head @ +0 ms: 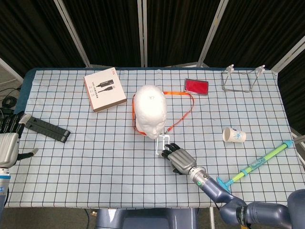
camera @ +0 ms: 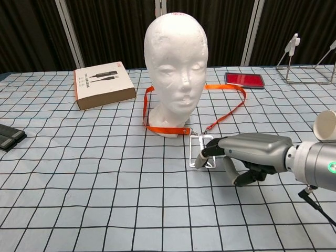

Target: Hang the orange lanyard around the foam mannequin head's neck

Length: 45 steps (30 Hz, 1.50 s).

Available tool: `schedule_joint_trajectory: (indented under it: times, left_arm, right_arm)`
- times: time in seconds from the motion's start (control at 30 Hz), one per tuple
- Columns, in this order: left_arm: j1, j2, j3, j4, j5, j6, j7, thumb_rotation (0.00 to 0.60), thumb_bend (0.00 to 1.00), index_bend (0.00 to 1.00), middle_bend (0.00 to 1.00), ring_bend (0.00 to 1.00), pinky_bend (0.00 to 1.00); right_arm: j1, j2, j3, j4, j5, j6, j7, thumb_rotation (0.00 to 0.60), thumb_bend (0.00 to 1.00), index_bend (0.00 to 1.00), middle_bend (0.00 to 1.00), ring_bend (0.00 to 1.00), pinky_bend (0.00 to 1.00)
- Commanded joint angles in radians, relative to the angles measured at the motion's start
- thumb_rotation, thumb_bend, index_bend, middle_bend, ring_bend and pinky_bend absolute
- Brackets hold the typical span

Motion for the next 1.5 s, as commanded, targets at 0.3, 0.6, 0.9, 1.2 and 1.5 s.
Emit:
schedule_joint_trajectory:
  times: [0.3,0.6,0.9,1.2,1.5]
  left_arm:
    - [0.003,0.0,-0.003,-0.002,0.003,-0.007,0.003,0.6,0.0,0.0,0.0,0.0,0.0]
    - [0.005,-0.001,-0.005,-0.004,0.004,-0.012,0.004,0.6,0.0,0.0,0.0,0.0,0.0]
    - [0.007,-0.002,-0.009,-0.004,0.004,-0.016,0.006,0.6,0.0,0.0,0.0,0.0,0.0]
    - [0.009,-0.004,-0.012,-0.003,0.006,-0.02,0.008,0.6,0.0,0.0,0.0,0.0,0.0]
    - [0.008,-0.005,-0.015,0.003,0.004,-0.028,0.004,0.6,0.0,0.0,0.0,0.0,0.0]
  right_arm:
    - [-0.009,0.064,-0.057,-0.113,-0.057,-0.013,-0.006,0.6,1.0,0.26,0.2,0.0,0.0]
    - [-0.009,0.114,-0.107,-0.187,-0.115,-0.028,-0.021,0.6,1.0,0.26,0.2,0.0,0.0]
    - [-0.017,0.148,-0.123,-0.233,-0.204,0.008,-0.015,0.6,1.0,0.26,0.2,0.0,0.0]
    - [-0.007,0.089,-0.059,-0.14,-0.135,0.01,-0.005,0.6,1.0,0.26,0.2,0.0,0.0]
    - [0.0,0.039,-0.042,-0.069,-0.082,-0.001,-0.033,0.6,1.0,0.26,0.2,0.0,0.0]
